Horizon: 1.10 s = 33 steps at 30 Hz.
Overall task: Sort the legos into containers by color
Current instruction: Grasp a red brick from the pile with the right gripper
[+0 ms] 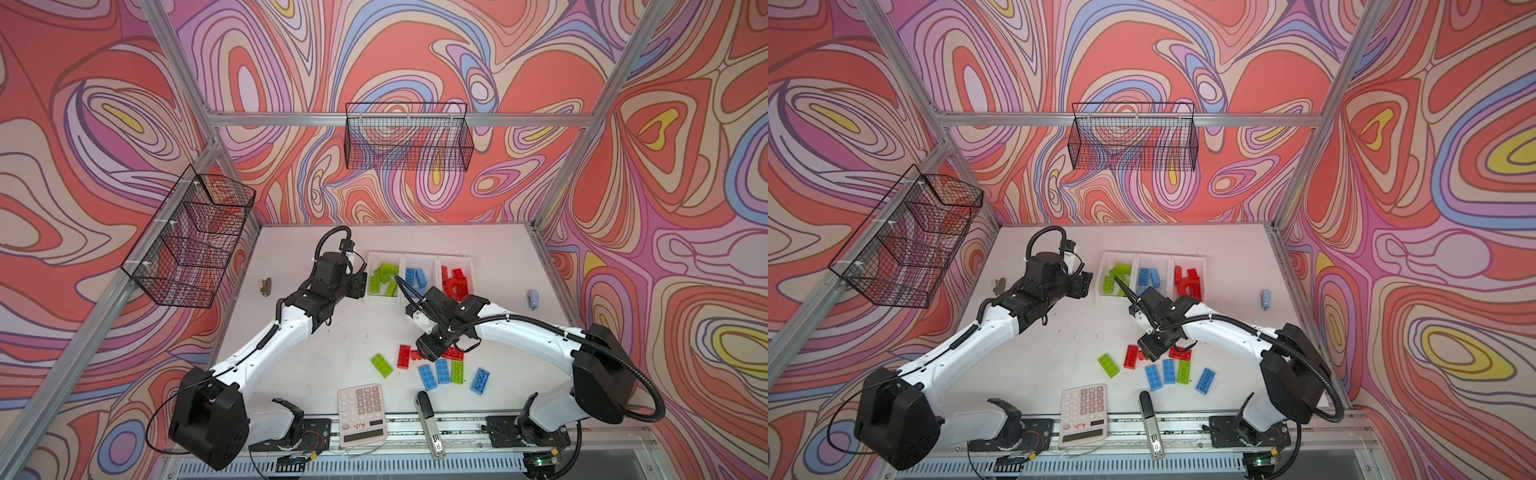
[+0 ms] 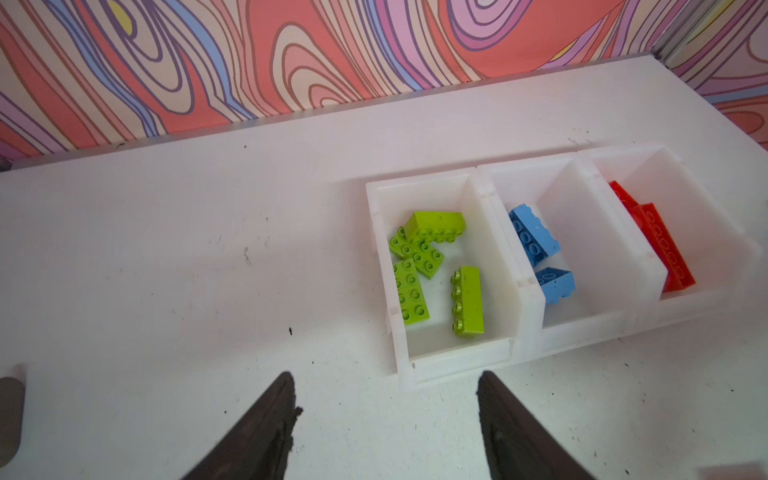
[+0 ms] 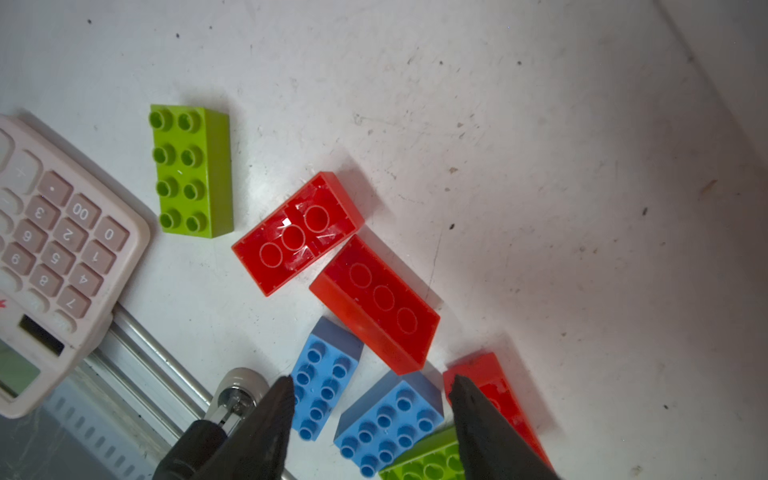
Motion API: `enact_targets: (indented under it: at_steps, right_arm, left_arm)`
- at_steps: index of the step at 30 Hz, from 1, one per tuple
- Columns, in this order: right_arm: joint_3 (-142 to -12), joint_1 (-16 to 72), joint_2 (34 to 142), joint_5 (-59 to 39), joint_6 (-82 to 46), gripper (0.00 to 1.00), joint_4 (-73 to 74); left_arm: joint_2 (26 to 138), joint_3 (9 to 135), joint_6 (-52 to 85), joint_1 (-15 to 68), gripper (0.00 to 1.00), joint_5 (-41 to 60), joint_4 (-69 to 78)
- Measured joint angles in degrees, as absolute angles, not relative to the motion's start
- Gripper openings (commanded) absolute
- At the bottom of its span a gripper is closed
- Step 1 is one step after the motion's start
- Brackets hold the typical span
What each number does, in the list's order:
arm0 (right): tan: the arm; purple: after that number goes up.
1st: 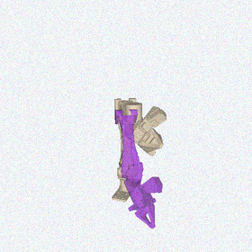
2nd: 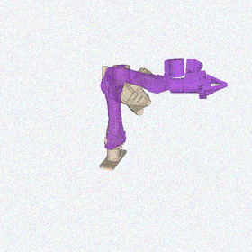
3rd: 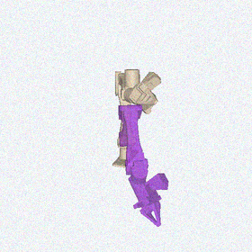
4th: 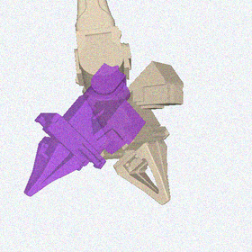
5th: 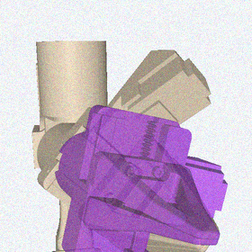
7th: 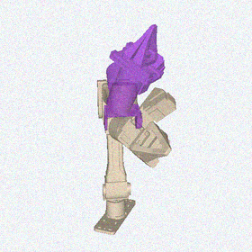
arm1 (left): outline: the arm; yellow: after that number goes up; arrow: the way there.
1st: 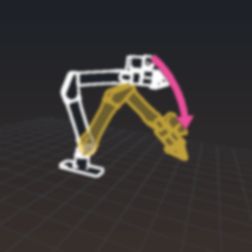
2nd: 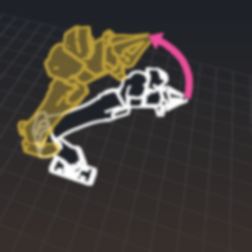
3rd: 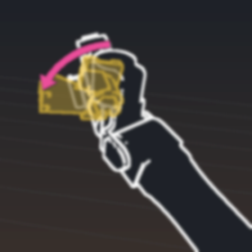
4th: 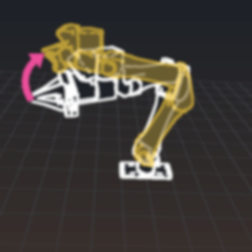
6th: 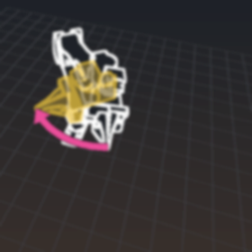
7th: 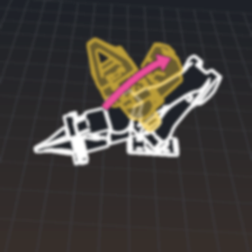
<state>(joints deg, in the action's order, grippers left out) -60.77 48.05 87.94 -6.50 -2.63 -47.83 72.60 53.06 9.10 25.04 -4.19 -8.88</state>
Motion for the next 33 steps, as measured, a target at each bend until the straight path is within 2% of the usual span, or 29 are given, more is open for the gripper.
enact_targets:
  at_steps: [9, 15, 18, 24, 29, 33]
  right_arm:
    - [-60.9, 55.2, 92.9, 3.0, -1.4, 0.69, -47.6]
    - [-61.0, 56.1, 95.4, 7.5, -0.4, 0.69, -45.7]
    - [-61.0, 56.1, 96.5, 9.3, 0.2, 0.65, -44.2]
    - [-61.0, 56.1, 99.6, 10.9, 1.5, 0.50, -41.4]
    - [-60.8, 56.1, 99.2, 10.7, 1.9, 0.29, -39.0]
    - [-60.3, 55.9, 96.8, 10.0, 1.3, 0.21, -38.1]
  left_arm:
    - [71.3, 52.0, 11.2, 24.8, 0.71, -4.3, -8.5]
    - [71.3, 52.0, 11.5, 24.8, 0.71, -4.3, -8.5]
    - [71.3, 52.0, 11.7, 24.8, 0.70, -4.3, -8.5]
    - [71.3, 52.0, 12.0, 24.8, 0.70, -4.3, -8.6]
    - [71.2, 51.8, 12.1, 24.7, 0.70, -4.5, -8.6]
    - [71.2, 51.5, 12.3, 24.7, 0.69, -4.6, -8.8]
